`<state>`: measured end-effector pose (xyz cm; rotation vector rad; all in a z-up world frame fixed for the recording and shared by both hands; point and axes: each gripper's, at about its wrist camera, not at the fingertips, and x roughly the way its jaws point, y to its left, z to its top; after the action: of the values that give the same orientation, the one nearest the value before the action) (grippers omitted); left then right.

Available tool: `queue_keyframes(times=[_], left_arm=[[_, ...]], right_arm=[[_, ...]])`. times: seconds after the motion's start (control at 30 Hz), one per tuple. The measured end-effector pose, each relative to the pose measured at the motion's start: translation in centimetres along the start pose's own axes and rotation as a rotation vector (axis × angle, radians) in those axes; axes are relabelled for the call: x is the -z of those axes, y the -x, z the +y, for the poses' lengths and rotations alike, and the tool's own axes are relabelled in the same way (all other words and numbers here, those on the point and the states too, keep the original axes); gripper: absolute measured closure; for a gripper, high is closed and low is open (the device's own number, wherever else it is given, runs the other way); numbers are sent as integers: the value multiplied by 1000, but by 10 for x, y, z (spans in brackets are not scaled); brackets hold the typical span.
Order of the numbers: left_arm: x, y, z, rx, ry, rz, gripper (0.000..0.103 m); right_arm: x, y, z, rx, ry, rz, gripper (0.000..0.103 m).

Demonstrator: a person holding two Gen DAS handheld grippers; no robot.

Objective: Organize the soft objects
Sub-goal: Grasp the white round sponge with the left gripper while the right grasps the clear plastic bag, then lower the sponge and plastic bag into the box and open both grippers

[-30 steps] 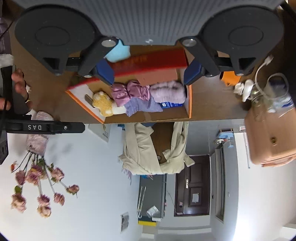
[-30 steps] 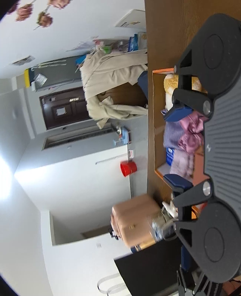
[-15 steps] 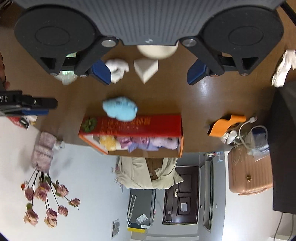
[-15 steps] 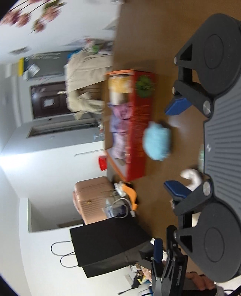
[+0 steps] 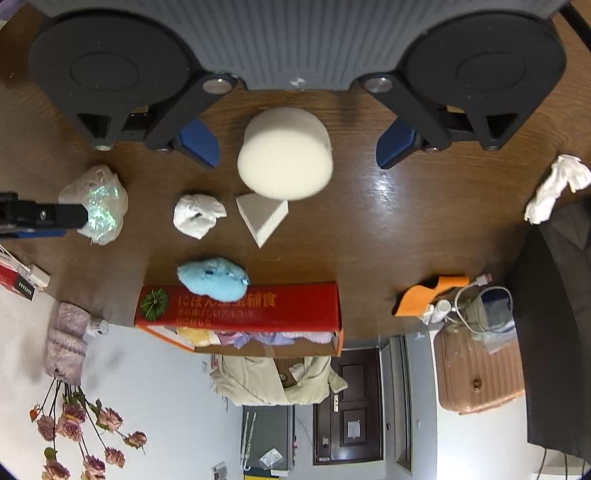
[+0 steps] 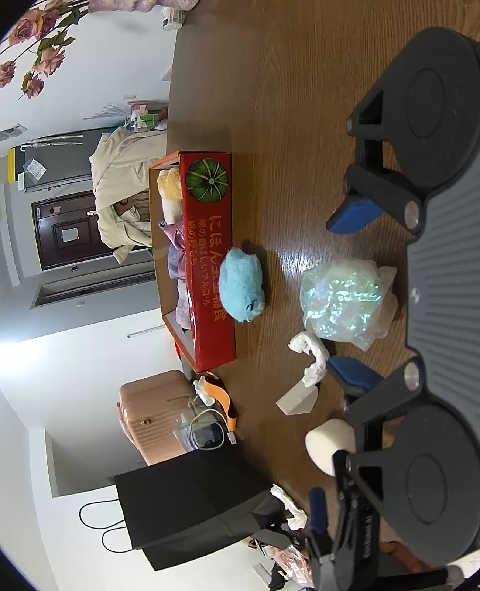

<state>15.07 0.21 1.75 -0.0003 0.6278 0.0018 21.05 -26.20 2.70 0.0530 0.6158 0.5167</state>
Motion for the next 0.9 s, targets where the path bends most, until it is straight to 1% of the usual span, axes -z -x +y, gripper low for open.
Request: queue_keyframes(times=[0.03, 0.07, 0.1, 0.13, 0.17, 0.2, 0.23, 0.27, 0.33, 0.4, 0.5, 0.6, 0.7, 0.8, 0.87, 0.9], left_arm=[[0, -4, 0, -1, 6, 8, 9], [0, -8, 0, -4, 8, 15, 10], [0, -11, 0, -14, 7, 17, 10], [-2, -15, 0, -20, 5, 15, 16], [-4, -19, -1, -17, -4, 25, 27], [-5, -23, -2, -8, -12, 41, 33], [-6, -28, -2, 4, -22, 63, 45], [-6, -31, -3, 5, -28, 68, 45], [-7, -32, -6, -5, -42, 63, 46], [-12, -30, -6, -12, -28, 66, 46], [-36, -19, -5, 33, -16, 6, 46], [-76, -19, -8, 81, -4, -79, 46], [-120, -37, -18, 147, -14, -139, 46], [-167, -73, -40, 203, -58, -175, 45], [-192, -101, -55, 217, -75, -162, 45], [-202, -116, -61, 244, -84, -154, 45]], right_arm=[[0, -2, 1, -3, 3, 2, 35], [-1, -3, 2, -5, 9, 4, 40], [-2, -5, 3, -11, 17, 5, 47], [-1, -7, 3, -17, 22, 7, 52], [-2, -11, 3, -17, 21, 13, 63], [-1, -14, 2, -14, 20, 20, 66], [-1, -17, 0, -13, 21, 31, 67], [-1, -19, -2, -17, 22, 38, 72], [-3, -19, -6, -40, 20, 40, 76], [-7, -18, -12, -52, 8, 33, 82], [-24, -15, -27, -56, -12, -2, 86], [-51, -14, -46, -61, -28, -60, 86], [-90, -24, -66, -42, -18, -111, 86], [-135, -42, -84, -3, 15, -154, 86], [-161, -63, -95, 17, 35, -158, 86], [-171, -75, -99, 30, 44, -151, 86]])
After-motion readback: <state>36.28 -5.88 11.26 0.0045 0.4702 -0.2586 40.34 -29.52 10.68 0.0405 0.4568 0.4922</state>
